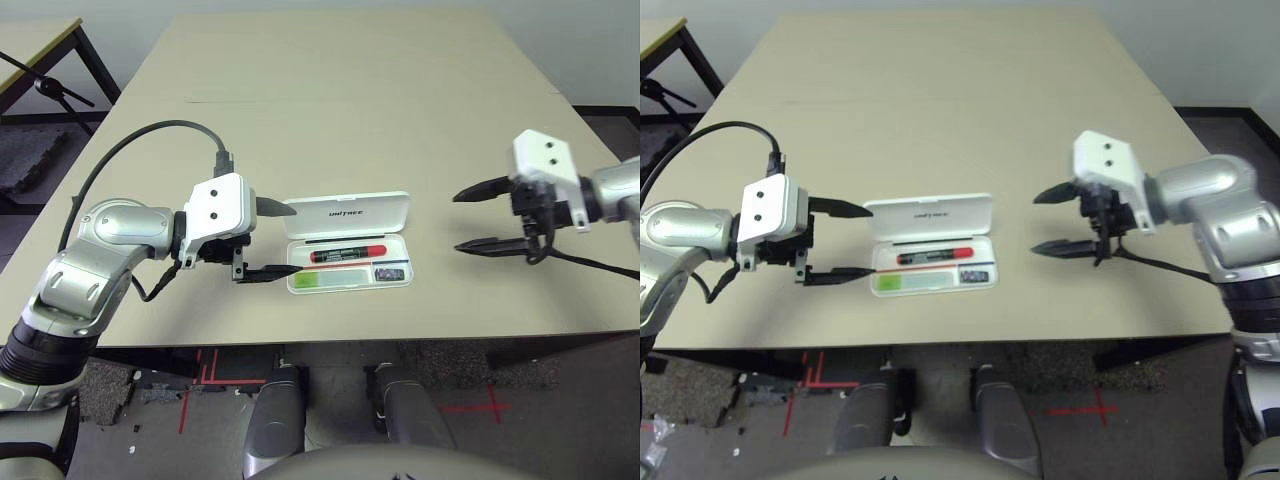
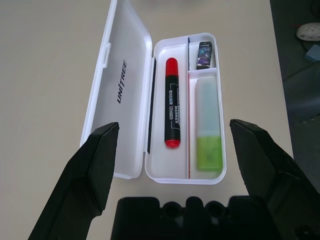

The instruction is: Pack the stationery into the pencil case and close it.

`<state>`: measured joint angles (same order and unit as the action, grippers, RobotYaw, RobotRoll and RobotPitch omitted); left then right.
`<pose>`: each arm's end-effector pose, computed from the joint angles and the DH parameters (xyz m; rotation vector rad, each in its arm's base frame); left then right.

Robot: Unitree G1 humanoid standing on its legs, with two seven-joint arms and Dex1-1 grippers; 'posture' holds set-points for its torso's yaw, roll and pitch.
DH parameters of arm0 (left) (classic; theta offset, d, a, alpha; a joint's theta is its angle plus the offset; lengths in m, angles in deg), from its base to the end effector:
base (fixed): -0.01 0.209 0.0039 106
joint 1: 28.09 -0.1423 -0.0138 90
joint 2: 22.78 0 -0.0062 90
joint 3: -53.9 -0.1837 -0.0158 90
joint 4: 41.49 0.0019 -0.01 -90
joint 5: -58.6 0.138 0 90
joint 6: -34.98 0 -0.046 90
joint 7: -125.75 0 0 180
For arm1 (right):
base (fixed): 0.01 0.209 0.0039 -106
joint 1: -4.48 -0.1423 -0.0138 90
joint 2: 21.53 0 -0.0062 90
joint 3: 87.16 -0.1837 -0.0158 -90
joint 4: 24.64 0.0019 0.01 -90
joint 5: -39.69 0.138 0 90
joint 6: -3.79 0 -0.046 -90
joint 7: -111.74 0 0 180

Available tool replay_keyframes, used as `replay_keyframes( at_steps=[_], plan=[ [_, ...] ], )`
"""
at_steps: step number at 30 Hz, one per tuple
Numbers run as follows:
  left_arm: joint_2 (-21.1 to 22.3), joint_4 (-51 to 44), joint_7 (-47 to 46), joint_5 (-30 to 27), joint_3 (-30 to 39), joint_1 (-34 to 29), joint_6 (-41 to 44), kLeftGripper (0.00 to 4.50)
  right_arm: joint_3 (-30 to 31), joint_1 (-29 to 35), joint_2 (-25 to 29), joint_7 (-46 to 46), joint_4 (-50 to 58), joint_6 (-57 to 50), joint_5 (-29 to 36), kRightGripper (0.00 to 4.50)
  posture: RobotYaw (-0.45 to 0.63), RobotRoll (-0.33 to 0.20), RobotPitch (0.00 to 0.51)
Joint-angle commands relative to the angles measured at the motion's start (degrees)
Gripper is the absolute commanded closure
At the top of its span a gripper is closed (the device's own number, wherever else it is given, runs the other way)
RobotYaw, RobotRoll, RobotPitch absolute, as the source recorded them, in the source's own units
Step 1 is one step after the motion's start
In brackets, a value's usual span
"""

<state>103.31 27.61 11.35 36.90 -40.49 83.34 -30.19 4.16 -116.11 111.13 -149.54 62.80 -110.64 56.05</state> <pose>0.2344 0.2249 0.2115 0.6499 0.1558 -1.2684 0.2610 -0.2935 0.2377 -0.6089 0.4036 1.1530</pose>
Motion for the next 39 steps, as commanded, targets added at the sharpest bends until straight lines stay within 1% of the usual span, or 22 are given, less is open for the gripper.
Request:
replay_keyframes(
  at_steps=[1,4,7,10,13,14,15,17,18,22,25,27,29,32,36,39],
  plan=[
    [1.12,1.88,0.9,0.92,0.29,-0.99,-0.89,0.0,-0.79,0.93,0.55,-0.28,-0.78,0.55,0.74,0.03,0.04,0.0,0.114],
    [2.61,3.66,1.1,1.68,-0.16,-1.27,0.66,0.0,-0.68,1.43,0.18,0.23,-0.49,0.57,0.81,0.03,0.04,0.0,0.113],
    [5.17,7.46,0.55,4.32,-1.57,-1.18,3.78,0.59,-0.21,1.5,-0.35,0.74,-0.32,0.6,0.76,0.0,0.05,0.0,0.11],
    [6.92,15.04,-2.15,11.15,-3.93,-0.74,2.87,1.74,0.09,1.0,-0.66,0.94,-0.75,0.77,0.61,0.0,0.05,0.0,0.108],
    [9.4,22.45,-3.99,19.26,-7.21,-0.68,0.04,2.84,0.42,0.56,-0.92,1.0,-1.25,1.15,0.35,0.0,0.05,0.0,0.108],
    [9.85,24.08,-4.27,20.98,-7.83,-0.61,-0.71,3.17,0.52,0.46,-0.97,1.02,-1.3,1.21,0.32,0.0,0.05,0.0,0.108],
    [10.19,25.28,-4.12,22.0,-8.15,-0.58,-1.63,3.58,0.66,0.34,-1.07,1.06,-1.33,1.25,0.28,0.0,0.05,0.0,0.108],
    [10.28,26.41,-3.64,22.89,-8.12,-0.42,-2.33,4.38,0.91,0.21,-1.24,1.11,-1.45,1.41,0.18,0.0,0.05,0.0,0.107],
    [10.03,26.74,-3.47,23.14,-7.92,-0.12,-2.45,4.45,1.07,0.14,-1.36,1.14,-1.53,1.51,0.09,0.0,0.05,0.0,0.107],
    [9.23,28.29,-3.89,25.08,-7.91,1.45,-3.35,4.45,1.56,-0.21,-1.77,1.12,-1.71,1.71,-0.21,0.0,0.05,0.0,0.106],
    [7.79,30.07,-5.14,26.41,-7.74,3.05,-6.38,4.45,1.7,-0.4,-1.89,1.01,-1.96,1.9,-0.38,0.0,0.05,0.0,0.109],
    [5.01,32.02,-7.01,26.11,-6.76,5.19,-10.49,4.45,1.81,-0.46,-1.97,0.99,-2.03,1.99,-0.47,0.0,0.05,0.0,0.109],
    [1.8,32.75,-7.34,24.23,-5.53,7.22,-12.08,4.45,1.94,-0.47,-2.03,1.0,-2.0,2.05,-0.57,0.0,0.05,0.0,0.109],
    [-3.23,33.63,-7.59,21.27,-3.77,9.7,-12.41,4.45,2.19,-0.44,-2.23,1.17,-1.78,2.01,-0.64,0.0,0.05,0.0,0.109],
    [-9.66,37.28,-8.3,19.84,-4.03,12.49,-14.11,4.45,2.65,-0.65,-2.81,1.43,-1.52,1.81,-0.76,0.0,0.05,0.0,0.105],
    [-12.87,38.63,-8.49,19.06,-3.79,13.85,-14.46,4.45,2.66,-0.64,-2.99,1.51,-1.23,1.62,-0.77,0.0,0.04,0.0,0.104]
  ],
)
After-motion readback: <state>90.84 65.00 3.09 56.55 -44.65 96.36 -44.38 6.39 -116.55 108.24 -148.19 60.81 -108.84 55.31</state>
